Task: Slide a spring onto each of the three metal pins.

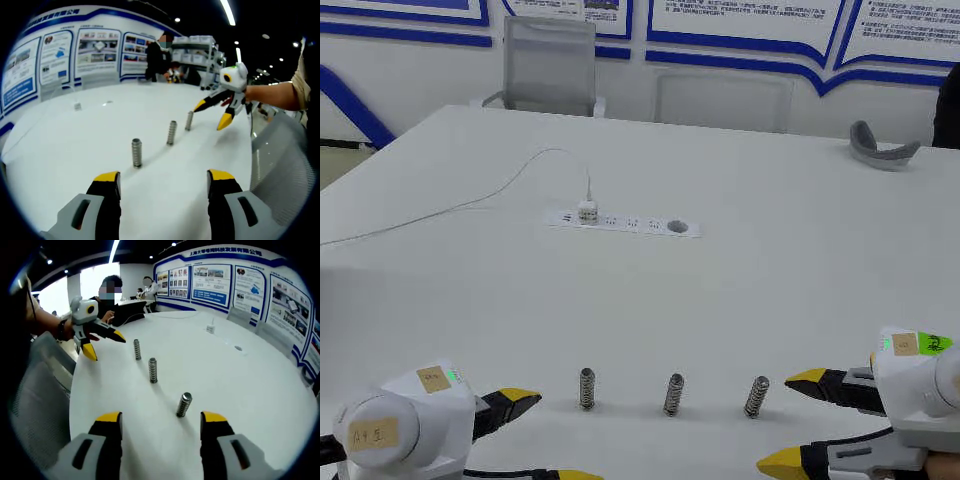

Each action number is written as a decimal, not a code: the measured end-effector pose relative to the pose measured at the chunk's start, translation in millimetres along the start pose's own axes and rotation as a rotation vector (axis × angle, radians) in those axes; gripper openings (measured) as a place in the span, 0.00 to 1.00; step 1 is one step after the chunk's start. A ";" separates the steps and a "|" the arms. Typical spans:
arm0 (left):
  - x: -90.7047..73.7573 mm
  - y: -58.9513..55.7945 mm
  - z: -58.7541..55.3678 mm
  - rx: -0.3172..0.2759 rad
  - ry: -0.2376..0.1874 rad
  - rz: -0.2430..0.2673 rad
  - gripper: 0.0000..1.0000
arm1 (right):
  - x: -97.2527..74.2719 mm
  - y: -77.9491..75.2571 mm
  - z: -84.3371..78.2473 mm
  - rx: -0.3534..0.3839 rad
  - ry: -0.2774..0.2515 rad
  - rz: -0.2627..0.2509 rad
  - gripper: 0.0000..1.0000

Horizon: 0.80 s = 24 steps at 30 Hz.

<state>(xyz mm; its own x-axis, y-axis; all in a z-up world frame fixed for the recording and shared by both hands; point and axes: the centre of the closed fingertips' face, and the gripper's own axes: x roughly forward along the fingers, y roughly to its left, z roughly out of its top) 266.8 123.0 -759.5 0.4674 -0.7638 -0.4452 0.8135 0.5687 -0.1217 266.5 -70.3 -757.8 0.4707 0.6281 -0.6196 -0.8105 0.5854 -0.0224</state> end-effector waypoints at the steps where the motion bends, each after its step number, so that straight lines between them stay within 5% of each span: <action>1: 0.0 0.2 -0.2 -0.001 0.000 0.001 0.71 | -0.4 0.4 -0.4 0.000 -0.002 -0.001 0.65; 24: -2.5 -1.4 -0.7 -0.008 -0.003 0.002 0.72 | -12.1 2.7 0.9 0.040 -0.064 -0.026 0.68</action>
<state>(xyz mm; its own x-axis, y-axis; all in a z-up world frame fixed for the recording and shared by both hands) 264.2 124.2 -758.8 0.4699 -0.7634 -0.4432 0.8099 0.5726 -0.1275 258.9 -75.9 -749.7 0.5137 0.6432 -0.5678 -0.7838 0.6211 -0.0056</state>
